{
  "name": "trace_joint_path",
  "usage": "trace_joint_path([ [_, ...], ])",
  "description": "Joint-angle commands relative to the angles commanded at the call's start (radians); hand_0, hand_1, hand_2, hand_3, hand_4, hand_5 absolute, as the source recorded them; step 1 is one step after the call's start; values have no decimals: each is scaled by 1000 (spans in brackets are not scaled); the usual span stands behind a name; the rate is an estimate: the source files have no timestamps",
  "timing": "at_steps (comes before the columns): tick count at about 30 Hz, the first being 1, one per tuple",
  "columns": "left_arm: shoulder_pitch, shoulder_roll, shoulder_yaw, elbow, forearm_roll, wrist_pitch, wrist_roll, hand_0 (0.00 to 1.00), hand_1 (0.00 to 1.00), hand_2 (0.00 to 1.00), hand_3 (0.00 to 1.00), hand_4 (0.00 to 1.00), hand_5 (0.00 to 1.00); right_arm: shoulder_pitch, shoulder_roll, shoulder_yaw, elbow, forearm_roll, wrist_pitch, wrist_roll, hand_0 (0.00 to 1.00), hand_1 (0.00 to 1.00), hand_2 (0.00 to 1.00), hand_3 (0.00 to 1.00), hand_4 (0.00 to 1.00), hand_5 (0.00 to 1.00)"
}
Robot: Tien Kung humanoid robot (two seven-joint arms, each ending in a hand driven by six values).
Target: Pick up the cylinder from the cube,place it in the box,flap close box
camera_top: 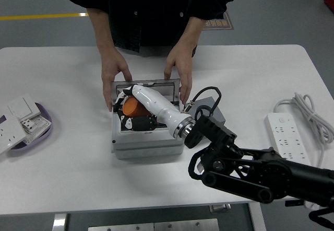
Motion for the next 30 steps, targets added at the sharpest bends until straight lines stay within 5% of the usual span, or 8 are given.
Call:
trace_joint_path([
  [5, -1, 0, 4, 0, -2, 0, 1, 594, 621, 605, 618, 678, 219, 19, 12, -35, -27, -183, 68, -137, 267, 341, 329, 272, 2, 2],
  [12, -4, 0, 3, 0, 0, 0, 2, 594, 621, 603, 617, 677, 219, 26, 29, -52, -63, -349, 89, -241, 357, 402, 426, 360, 2, 2],
  [13, -4, 0, 4, 0, 1, 0, 2, 594, 621, 604, 617, 678, 220, 27, 31, -55, -68, -361, 87, -246, 671, 561, 553, 559, 166, 2],
  [18, -3, 1, 3, -1, 3, 0, 2, 594, 621, 604, 617, 678, 220, 29, 38, -66, -85, -382, 79, -252, 671, 561, 553, 559, 166, 2],
  [19, -3, 1, 2, -1, 3, 0, 1, 594, 620, 603, 617, 678, 221, 29, 40, -69, -89, -383, 79, -252, 763, 652, 642, 655, 378, 198],
  [24, -3, 2, 2, -1, 4, 1, 1, 594, 620, 603, 617, 678, 221, 31, 43, -82, -98, -387, 80, -251, 763, 652, 642, 655, 378, 198],
  [25, -3, 2, 2, -1, 5, 1, 1, 594, 620, 603, 617, 679, 221, 32, 44, -84, -99, -387, 81, -250, 797, 675, 670, 673, 549, 243],
  [30, -5, 2, 1, -1, 6, 0, 1, 594, 620, 603, 617, 679, 221, 33, 46, -93, -103, -386, 82, -248, 797, 675, 670, 673, 549, 243],
])
